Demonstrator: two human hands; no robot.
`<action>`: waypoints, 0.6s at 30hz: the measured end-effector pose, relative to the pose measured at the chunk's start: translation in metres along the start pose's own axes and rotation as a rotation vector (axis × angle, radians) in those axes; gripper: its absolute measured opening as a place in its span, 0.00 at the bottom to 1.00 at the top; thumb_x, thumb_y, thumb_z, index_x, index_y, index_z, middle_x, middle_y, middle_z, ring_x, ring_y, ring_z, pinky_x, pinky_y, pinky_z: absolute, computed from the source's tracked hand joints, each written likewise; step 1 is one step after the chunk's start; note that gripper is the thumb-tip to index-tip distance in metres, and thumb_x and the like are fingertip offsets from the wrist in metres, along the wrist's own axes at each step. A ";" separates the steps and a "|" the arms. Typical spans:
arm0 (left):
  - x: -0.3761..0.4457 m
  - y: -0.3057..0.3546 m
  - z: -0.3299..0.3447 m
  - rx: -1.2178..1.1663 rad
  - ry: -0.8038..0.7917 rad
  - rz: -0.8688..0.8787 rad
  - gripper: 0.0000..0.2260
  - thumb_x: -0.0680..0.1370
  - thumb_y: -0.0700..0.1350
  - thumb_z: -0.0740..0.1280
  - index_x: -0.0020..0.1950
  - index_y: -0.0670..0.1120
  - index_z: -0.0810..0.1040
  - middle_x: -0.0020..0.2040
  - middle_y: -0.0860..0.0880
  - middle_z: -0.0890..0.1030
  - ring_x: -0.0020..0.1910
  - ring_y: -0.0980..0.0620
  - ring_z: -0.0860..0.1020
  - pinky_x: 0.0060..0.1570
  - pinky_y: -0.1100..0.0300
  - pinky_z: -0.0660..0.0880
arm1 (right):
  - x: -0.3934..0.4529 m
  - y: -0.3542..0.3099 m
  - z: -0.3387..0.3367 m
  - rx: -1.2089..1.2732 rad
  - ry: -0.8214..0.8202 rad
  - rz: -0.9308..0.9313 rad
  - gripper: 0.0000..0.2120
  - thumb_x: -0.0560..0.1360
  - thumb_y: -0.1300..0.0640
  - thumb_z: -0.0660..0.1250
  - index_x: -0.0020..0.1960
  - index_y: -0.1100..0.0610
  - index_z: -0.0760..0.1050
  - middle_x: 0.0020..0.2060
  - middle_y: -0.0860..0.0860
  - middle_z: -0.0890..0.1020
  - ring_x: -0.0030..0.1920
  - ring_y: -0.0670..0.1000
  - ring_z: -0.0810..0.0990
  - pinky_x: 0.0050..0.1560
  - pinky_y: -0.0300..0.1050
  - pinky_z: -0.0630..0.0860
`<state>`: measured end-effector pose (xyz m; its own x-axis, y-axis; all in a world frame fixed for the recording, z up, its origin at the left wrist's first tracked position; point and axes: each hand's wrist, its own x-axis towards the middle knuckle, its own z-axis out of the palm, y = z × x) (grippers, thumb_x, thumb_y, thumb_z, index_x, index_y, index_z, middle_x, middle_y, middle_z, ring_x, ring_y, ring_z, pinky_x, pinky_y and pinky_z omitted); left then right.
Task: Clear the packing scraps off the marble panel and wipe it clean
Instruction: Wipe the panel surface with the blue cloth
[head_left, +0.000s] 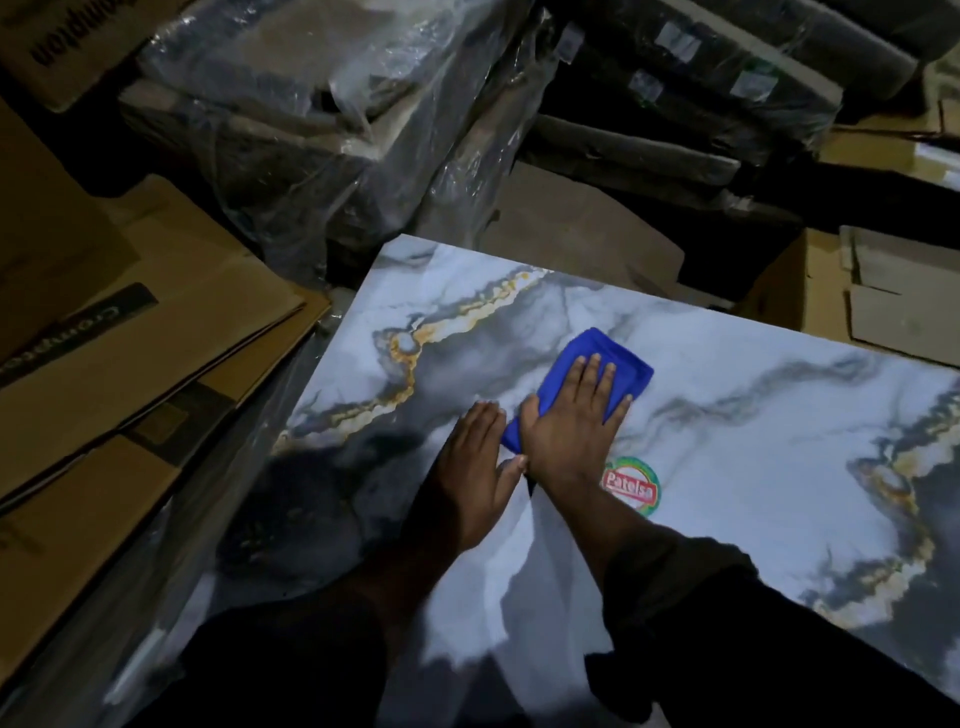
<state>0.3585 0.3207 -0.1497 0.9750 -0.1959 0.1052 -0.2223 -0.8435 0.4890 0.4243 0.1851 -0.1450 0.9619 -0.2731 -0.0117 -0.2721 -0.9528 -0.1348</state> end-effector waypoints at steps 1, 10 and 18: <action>0.005 -0.003 0.002 0.030 0.032 0.013 0.30 0.83 0.60 0.54 0.78 0.41 0.68 0.78 0.44 0.69 0.79 0.47 0.65 0.78 0.51 0.62 | 0.014 -0.002 -0.001 -0.004 -0.005 -0.003 0.39 0.80 0.38 0.50 0.83 0.60 0.48 0.82 0.59 0.54 0.82 0.60 0.48 0.78 0.67 0.48; 0.009 -0.010 0.014 0.052 0.152 0.092 0.25 0.83 0.51 0.63 0.75 0.37 0.71 0.76 0.41 0.71 0.77 0.44 0.67 0.77 0.48 0.62 | 0.139 -0.006 0.003 0.075 0.030 -0.241 0.40 0.76 0.37 0.51 0.82 0.58 0.55 0.82 0.55 0.56 0.82 0.57 0.50 0.79 0.64 0.45; 0.006 -0.003 0.005 -0.036 0.133 0.025 0.28 0.81 0.48 0.61 0.79 0.40 0.65 0.79 0.43 0.66 0.78 0.45 0.66 0.76 0.50 0.64 | 0.148 0.000 -0.002 0.011 -0.104 -0.913 0.36 0.79 0.36 0.50 0.83 0.52 0.53 0.82 0.51 0.54 0.82 0.54 0.48 0.78 0.66 0.50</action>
<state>0.3652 0.3200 -0.1549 0.9619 -0.1472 0.2303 -0.2489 -0.8199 0.5156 0.5665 0.1446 -0.1450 0.8007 0.5988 0.0150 0.5944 -0.7911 -0.1446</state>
